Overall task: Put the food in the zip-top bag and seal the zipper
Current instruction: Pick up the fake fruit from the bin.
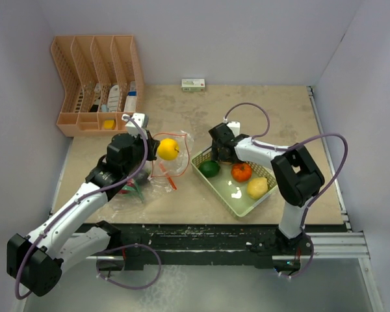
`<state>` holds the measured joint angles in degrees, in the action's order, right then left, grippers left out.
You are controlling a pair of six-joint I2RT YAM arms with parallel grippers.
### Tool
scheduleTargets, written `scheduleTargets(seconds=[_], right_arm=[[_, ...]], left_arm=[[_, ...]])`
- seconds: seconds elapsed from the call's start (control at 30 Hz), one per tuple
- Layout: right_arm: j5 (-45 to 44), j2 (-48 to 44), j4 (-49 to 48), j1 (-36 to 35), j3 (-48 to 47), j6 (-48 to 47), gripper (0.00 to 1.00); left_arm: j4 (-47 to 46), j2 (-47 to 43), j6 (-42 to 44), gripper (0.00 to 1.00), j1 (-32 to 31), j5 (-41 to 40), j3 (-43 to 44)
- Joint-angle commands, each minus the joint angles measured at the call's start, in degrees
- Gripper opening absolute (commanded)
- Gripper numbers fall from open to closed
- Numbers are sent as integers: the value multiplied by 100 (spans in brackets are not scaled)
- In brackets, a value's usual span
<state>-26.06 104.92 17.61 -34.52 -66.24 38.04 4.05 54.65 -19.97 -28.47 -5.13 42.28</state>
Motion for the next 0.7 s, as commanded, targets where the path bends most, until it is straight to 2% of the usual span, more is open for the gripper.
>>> scheduleTargets(seconds=[0.0, 0.1, 0.2, 0.27, 0.43, 0.57, 0.67], right_arm=[[-144, -117, -177, 8, -2, 99, 80], [-185, -526, -151, 12, 163, 91, 71], [-317, -1061, -76, 4, 210, -66, 67], [-52, -1536, -95, 5, 241, -248, 62], [1433, -2658, -829, -261, 463, -1005, 56], [2427, -3252, -1399, -1055, 339, -1419, 55], [3573, -3423, -1892, -1376, 223, -1509, 55]], left_arm=[[-168, -136, -56, 0, 34, 65, -8], [-166, -132, -60, 0, 34, 56, 4], [-138, -69, -41, 0, 34, 24, 45], [-132, -16, -37, 0, 34, 4, 60], [-150, 125, -25, 0, 34, -45, 102], [-148, 287, 6, 0, 34, -55, 179], [-155, 373, -7, 0, 34, -12, 245]])
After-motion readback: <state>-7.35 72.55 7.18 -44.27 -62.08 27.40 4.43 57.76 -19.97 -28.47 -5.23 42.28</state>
